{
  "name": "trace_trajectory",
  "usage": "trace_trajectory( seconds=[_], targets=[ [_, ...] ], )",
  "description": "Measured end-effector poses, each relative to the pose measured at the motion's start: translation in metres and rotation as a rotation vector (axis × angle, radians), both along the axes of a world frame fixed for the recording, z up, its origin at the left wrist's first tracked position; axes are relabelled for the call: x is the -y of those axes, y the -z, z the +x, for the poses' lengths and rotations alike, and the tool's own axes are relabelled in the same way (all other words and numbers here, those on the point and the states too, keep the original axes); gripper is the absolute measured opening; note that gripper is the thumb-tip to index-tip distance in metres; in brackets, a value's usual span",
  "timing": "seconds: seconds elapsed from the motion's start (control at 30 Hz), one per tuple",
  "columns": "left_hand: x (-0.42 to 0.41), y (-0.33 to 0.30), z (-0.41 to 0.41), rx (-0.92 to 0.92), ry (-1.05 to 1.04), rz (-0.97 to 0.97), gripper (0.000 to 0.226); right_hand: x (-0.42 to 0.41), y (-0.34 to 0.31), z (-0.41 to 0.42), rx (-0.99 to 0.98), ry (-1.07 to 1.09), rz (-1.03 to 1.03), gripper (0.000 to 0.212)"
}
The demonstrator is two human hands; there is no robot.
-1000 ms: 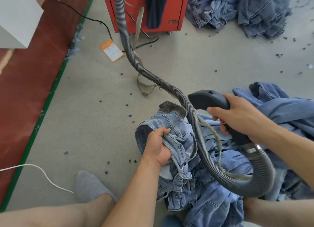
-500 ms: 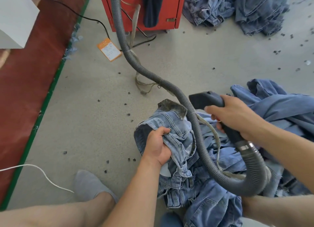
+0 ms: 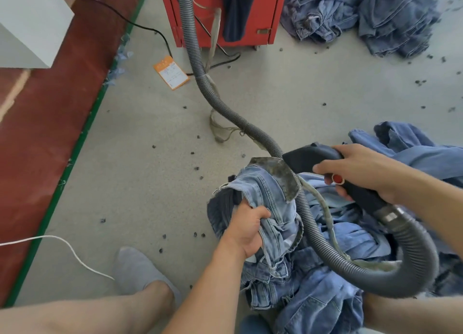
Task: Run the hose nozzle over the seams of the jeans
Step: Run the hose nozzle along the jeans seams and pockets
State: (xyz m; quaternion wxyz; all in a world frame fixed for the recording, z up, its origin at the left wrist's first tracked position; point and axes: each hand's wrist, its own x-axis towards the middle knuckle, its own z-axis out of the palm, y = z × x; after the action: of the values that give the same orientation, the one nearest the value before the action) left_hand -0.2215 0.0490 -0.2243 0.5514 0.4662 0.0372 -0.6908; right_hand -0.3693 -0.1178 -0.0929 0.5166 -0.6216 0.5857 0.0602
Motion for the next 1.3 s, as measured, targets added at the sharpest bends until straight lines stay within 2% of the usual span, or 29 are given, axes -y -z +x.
trace_trajectory(
  seconds=[0.13, 0.27, 0.37, 0.43, 0.5, 0.6, 0.63, 0.67, 0.73, 0.83, 0.9, 1.0, 1.07, 1.2, 1.23, 1.3],
  targets=[
    [-0.001, 0.006, -0.002, 0.068, -0.019, 0.033, 0.062, -0.005, -0.007, 0.01, -0.024, -0.221, 0.154, 0.006],
    [-0.005, 0.009, -0.008, 0.088, 0.01, 0.045, 0.059, -0.008, 0.013, 0.029, -0.062, -0.057, 0.104, 0.019],
    [-0.005, 0.008, -0.006, 0.168, 0.025, 0.064, 0.053, 0.007, 0.004, 0.029, -0.058, -0.01, 0.11, 0.019],
    [-0.004, 0.005, -0.003, 0.324, 0.126, 0.054, 0.046, 0.014, -0.008, 0.028, -0.067, -0.087, 0.173, 0.021],
    [-0.004, 0.002, -0.002, 0.556, 0.337, 0.009, 0.037, 0.011, -0.012, 0.034, -0.136, -0.247, 0.193, 0.022],
    [-0.003, 0.004, -0.004, 1.047, 0.812, -0.031, 0.027, -0.001, -0.003, 0.052, -0.242, -0.347, 0.049, 0.019],
    [-0.003, 0.004, -0.004, 1.173, 0.917, -0.061, 0.027, -0.004, 0.001, 0.056, -0.251, -0.332, 0.006, 0.02],
    [-0.004, 0.005, -0.005, 1.253, 0.935, -0.087, 0.023, -0.005, 0.004, 0.058, -0.25, -0.306, -0.016, 0.021],
    [-0.006, 0.004, -0.005, 1.29, 0.893, -0.095, 0.007, -0.004, 0.006, 0.059, -0.234, -0.241, -0.057, 0.02],
    [-0.008, 0.004, -0.003, 1.252, 0.88, -0.098, 0.025, 0.005, -0.002, 0.054, -0.184, -0.164, -0.18, 0.015],
    [-0.009, 0.002, -0.003, 1.252, 0.843, -0.118, 0.032, 0.013, -0.012, 0.047, -0.162, -0.149, -0.144, 0.016],
    [-0.01, 0.001, -0.004, 1.255, 0.824, -0.121, 0.024, 0.01, -0.018, 0.039, -0.259, -0.257, 0.005, 0.02],
    [-0.012, 0.002, -0.004, 1.288, 0.841, -0.136, 0.026, 0.0, -0.009, 0.042, -0.297, -0.316, 0.058, 0.021],
    [-0.016, 0.002, -0.003, 1.351, 0.878, -0.17, 0.014, -0.004, 0.012, 0.051, -0.208, -0.167, -0.101, 0.018],
    [-0.017, 0.001, -0.004, 1.374, 0.904, -0.184, 0.015, 0.001, 0.012, 0.05, -0.192, -0.115, -0.14, 0.018],
    [-0.017, -0.001, -0.006, 1.41, 0.965, -0.194, 0.032, 0.014, 0.003, 0.044, -0.169, -0.096, -0.125, 0.02]
  ],
)
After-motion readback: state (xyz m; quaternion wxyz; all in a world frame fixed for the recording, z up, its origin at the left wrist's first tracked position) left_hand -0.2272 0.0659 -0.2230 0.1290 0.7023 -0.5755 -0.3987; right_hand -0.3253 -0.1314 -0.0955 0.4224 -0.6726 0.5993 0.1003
